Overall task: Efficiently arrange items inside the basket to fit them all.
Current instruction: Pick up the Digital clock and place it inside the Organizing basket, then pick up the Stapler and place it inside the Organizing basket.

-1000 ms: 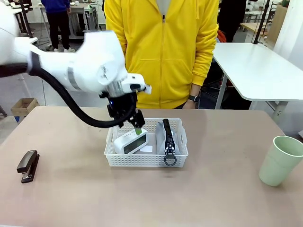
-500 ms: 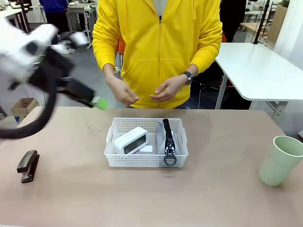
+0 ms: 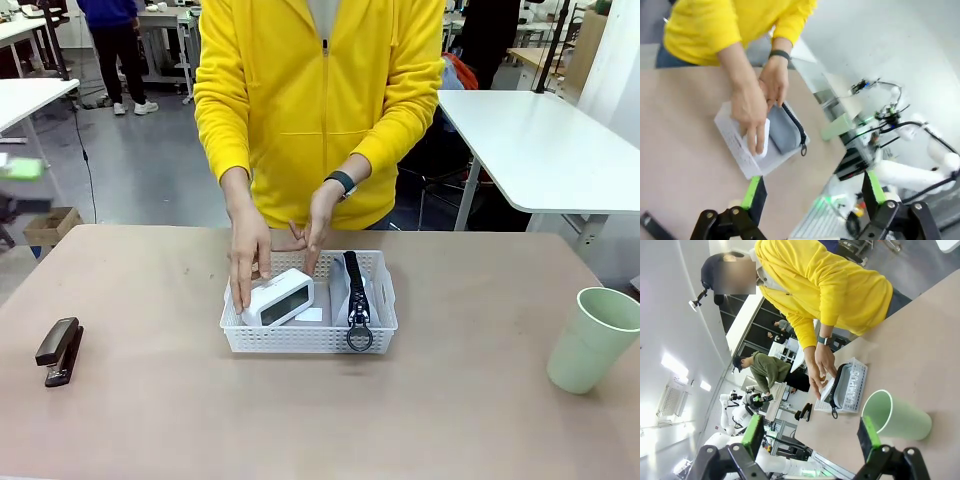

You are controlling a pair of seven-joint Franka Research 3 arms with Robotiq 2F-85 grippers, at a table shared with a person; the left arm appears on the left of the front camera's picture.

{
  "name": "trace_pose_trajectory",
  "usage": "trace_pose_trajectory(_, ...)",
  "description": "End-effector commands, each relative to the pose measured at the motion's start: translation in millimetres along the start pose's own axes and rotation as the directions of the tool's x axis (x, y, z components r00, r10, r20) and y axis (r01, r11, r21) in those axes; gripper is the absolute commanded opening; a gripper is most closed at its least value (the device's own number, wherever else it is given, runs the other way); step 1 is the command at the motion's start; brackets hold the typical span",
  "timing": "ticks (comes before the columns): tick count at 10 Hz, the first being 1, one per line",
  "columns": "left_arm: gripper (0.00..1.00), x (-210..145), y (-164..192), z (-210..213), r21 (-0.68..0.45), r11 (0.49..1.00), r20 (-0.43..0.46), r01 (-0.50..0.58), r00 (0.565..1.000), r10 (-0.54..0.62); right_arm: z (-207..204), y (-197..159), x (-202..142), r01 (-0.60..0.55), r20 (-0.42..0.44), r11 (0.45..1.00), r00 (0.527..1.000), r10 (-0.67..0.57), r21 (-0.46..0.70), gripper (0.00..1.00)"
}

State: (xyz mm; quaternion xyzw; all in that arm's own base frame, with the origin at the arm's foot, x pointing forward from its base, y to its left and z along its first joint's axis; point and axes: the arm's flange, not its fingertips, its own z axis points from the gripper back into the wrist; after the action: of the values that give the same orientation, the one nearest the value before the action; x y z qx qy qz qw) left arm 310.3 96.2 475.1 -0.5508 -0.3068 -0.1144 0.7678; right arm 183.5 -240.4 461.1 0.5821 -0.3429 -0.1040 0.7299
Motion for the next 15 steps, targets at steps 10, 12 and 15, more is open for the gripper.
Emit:
trace_pose_trajectory(10, 1.0, -50.4, 50.7, 49.2, -0.085, 0.991, 0.023, -0.1, 0.994, 0.102, -0.5, 1.2, 2.1, -0.028, 0.016, 0.999, 0.999, 0.028, 0.018, 1.0)
trace_pose_trajectory(12, 1.0, -50.4, 50.7, 49.2, -0.085, 0.991, 0.023, -0.1, 0.994, 0.102, -0.5, 1.2, 2.1, -0.028, 0.016, 0.999, 0.999, 0.028, 0.018, 1.0)
trace_pose_trajectory(15, 1.0, -50.4, 50.7, 49.2, -0.085, 0.991, 0.023, -0.1, 0.994, 0.102, -0.5, 1.2, 2.1, -0.028, 0.016, 0.999, 0.999, 0.028, 0.018, 1.0)
